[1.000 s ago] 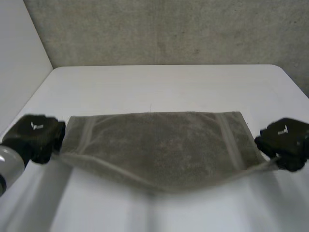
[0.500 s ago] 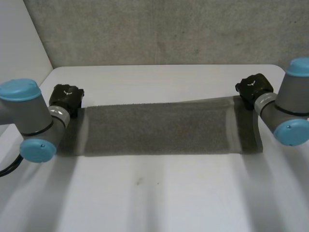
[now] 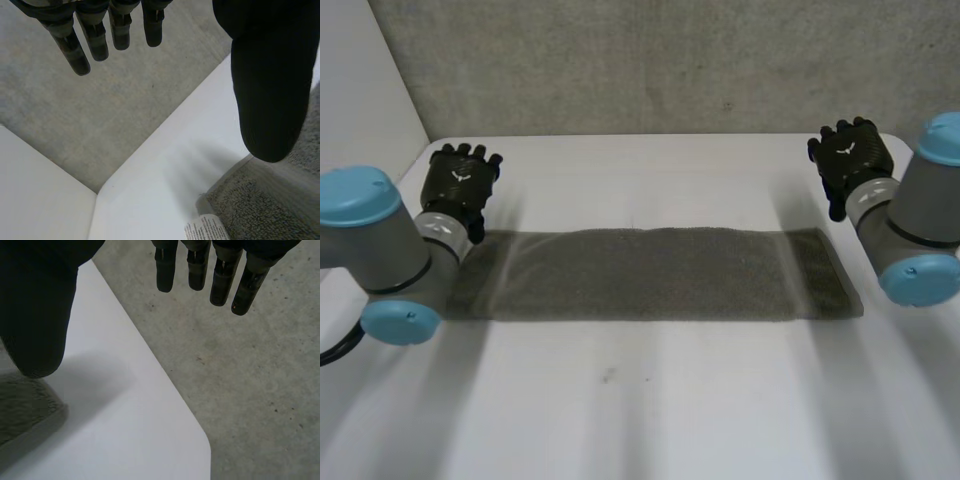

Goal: Fold the towel.

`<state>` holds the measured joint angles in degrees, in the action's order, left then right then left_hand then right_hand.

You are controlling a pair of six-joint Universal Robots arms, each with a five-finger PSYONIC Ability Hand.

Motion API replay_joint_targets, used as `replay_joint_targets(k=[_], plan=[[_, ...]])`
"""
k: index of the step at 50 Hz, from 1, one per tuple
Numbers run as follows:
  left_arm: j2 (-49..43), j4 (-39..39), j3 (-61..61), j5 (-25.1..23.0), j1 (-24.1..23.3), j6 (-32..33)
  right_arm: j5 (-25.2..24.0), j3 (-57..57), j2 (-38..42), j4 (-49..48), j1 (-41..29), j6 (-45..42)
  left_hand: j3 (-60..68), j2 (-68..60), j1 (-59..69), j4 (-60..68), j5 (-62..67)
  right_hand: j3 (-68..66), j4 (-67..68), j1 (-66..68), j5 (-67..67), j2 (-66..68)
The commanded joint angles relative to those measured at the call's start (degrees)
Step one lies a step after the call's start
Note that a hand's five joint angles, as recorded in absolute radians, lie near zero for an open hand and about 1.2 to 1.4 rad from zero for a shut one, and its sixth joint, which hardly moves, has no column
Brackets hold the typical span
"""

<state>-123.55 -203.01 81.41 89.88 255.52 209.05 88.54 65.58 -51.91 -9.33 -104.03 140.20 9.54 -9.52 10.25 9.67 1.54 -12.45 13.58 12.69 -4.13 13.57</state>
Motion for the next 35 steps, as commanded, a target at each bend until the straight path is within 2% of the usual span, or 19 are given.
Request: replay_joint_targets(k=[1,4,6,7,9,10,13,14,16,20,35], plan=[[10.9,0.3,9.7,-0.1,0.1,-2.0,-4.1,13.8,-12.6,9.0,0.7,5.9,0.5,-0.5,-0.2,0.3,-1.5,2.5,-3.6,-2.7,4.1,-3.6],[14.3,0.3,13.1,-0.2,0.1,-5.7,-5.5,15.0,-13.5,12.1,1.7,7.6,0.5,-0.5,-0.2,0.3,-1.5,2.5,-3.6,-2.7,4.1,-3.6],[15.6,0.3,14.6,-0.2,0.1,-8.3,-9.0,17.7,-14.5,16.6,5.0,10.8,0.5,-0.5,-0.2,0.3,-1.5,-0.4,-0.7,0.2,1.2,-0.7],[16.6,0.4,15.8,-0.3,0.1,-11.1,-9.0,17.7,-14.5,16.6,5.1,10.8,0.5,-0.5,-0.2,0.3,-1.5,-0.5,-0.6,0.3,1.2,-0.6],[17.2,0.4,16.7,-0.4,0.1,-13.5,-13.0,21.4,-15.2,17.0,7.1,11.8,0.5,-0.5,-0.2,0.3,-1.5,-5.9,4.7,5.6,-4.2,4.7],[17.5,0.4,17.5,-0.5,0.1,-15.9,-13.0,21.4,-15.2,17.0,7.1,11.8,0.5,-0.5,-0.2,0.3,-1.5,-5.9,4.7,5.6,-4.2,4.8],[17.4,0.5,18.2,-0.7,0.1,-18.9,-15.8,24.2,-15.3,15.0,8.9,12.4,0.5,-0.5,-0.2,0.3,-1.5,-10.2,9.1,10.0,-8.6,9.1],[17.4,0.5,18.2,-0.7,0.1,-18.9,-16.6,25.5,-15.3,13.1,10.2,12.5,0.5,-0.5,-0.2,0.3,-1.5,-17.1,15.9,16.8,-15.4,16.0],[17.3,0.5,18.4,-0.7,0.2,-19.6,-17.2,27.0,-15.1,11.0,11.4,12.6,0.5,-0.5,-0.2,0.3,-1.5,-20.6,19.5,20.4,-19.0,19.5],[16.9,0.4,18.9,-0.7,0.3,-19.6,-17.7,29.5,-12.8,5.7,12.4,12.2,0.5,-0.5,-0.2,0.3,-1.5,-22.2,21.1,22.0,-20.5,21.1],[16.9,0.3,20.1,-0.8,0.4,-19.6,-17.5,28.6,-7.2,3.1,13.1,11.7,0.5,-0.5,-0.2,0.3,-1.5,-28.4,27.3,28.2,-26.7,27.3]])
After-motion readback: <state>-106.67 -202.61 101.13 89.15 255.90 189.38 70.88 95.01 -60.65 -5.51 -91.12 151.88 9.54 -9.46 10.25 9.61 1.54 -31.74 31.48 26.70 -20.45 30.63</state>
